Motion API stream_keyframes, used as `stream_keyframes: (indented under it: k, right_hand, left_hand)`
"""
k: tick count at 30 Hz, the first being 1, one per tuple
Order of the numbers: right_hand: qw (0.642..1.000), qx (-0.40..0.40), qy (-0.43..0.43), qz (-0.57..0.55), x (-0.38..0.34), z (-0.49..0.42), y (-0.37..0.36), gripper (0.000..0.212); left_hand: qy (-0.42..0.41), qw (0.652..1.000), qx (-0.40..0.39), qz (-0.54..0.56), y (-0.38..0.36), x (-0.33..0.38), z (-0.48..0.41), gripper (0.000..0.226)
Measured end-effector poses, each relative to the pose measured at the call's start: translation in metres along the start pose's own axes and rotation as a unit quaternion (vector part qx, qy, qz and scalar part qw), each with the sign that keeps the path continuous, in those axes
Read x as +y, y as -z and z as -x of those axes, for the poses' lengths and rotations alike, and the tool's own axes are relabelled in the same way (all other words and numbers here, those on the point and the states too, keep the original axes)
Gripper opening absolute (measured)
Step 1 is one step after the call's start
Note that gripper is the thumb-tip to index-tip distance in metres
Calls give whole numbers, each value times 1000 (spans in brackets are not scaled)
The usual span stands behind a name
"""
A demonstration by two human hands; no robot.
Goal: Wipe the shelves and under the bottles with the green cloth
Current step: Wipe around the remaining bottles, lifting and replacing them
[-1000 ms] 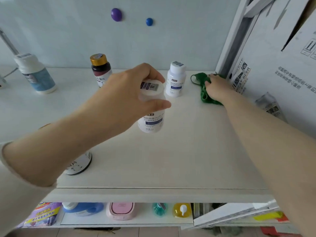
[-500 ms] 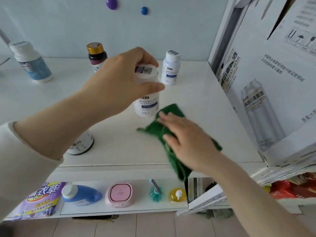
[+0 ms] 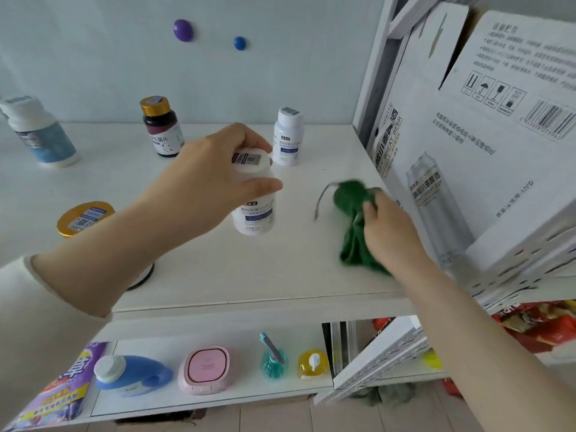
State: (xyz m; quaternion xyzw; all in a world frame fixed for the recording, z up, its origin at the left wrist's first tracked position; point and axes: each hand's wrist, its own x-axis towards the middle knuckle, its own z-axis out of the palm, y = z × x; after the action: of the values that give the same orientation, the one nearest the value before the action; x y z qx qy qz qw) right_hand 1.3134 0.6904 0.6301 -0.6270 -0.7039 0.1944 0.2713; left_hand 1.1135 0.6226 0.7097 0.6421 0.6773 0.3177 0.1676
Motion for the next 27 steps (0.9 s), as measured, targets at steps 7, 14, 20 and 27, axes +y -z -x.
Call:
stream_keyframes:
  k: [7, 14, 20, 27]
  right_hand:
    - [969, 148, -91, -177, -4, -108, 2, 30]
    - [992, -83, 73, 61, -19, -128, -36, 40]
    - [984, -123, 129, 11, -18, -44, -20, 32]
    - [939, -295, 131, -115, -6, 62, 30, 18]
  left_hand:
    - [-4, 1000, 15, -2, 5, -11, -1, 37]
    - [-2, 1000, 26, 2, 2, -16, -7, 39]
    - [-6, 1000, 20, 13, -5, -19, -3, 36]
    - [-13, 999, 0, 30, -19, -17, 4, 34]
